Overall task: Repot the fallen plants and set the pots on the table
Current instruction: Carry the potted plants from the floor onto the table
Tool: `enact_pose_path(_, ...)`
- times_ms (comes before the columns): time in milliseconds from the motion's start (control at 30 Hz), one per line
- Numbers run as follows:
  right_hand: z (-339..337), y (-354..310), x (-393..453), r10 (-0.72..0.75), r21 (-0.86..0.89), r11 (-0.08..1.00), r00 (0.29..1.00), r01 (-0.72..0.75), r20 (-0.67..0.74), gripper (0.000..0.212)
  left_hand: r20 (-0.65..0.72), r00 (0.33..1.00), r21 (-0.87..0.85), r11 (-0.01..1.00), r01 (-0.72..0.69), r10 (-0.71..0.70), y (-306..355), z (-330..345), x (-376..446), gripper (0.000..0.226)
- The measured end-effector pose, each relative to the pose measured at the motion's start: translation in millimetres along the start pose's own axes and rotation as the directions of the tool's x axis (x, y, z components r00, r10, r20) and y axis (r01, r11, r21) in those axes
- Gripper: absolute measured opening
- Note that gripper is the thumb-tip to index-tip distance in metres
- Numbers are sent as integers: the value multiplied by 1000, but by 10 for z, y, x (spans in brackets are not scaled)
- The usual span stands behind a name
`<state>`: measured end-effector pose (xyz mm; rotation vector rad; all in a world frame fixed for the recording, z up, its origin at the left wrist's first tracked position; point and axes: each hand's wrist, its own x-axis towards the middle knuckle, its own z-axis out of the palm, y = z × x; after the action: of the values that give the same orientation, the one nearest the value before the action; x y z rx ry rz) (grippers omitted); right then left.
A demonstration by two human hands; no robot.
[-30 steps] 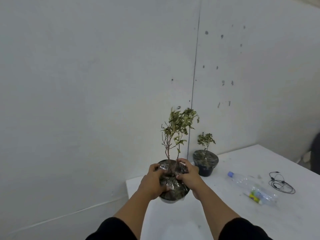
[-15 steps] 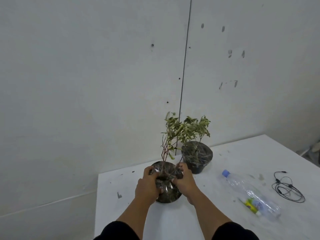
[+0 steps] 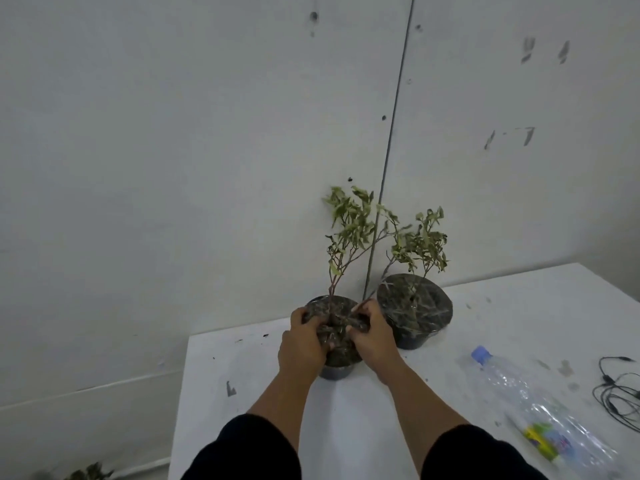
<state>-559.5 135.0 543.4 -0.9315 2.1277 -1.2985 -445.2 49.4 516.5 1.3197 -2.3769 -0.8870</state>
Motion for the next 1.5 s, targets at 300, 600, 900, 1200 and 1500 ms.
enact_pose_path(300, 40, 105, 159, -47, -6, 999, 998, 47, -41, 24, -47, 998, 13, 999, 36, -36, 91, 58, 113, 43)
enact_pose_path(600, 43, 157, 187, -7, -205, 979, 999, 15, 37, 59, 3, 1000, 115, 993, 26, -27, 150, 3, 139, 48)
enact_pose_path(900, -58, 34, -115, 83, -550, 835, 992, -16, 96, 58, 163, 984, 150, 984, -93, 68, 42, -214, -176, 48)
enact_pose_path(1200, 57, -380, -637, 192, -557, 827, 969, -76, 152, 40, 219, 972, 202, 970, -136, 90, -188, -745, -701, 41)
enact_pose_path(1500, 760, -1056, -1437, 44, -437, 899, 981, 43, 187, 51, 116, 989, 171, 980, -106, 87, -991, -1815, -1570, 52)
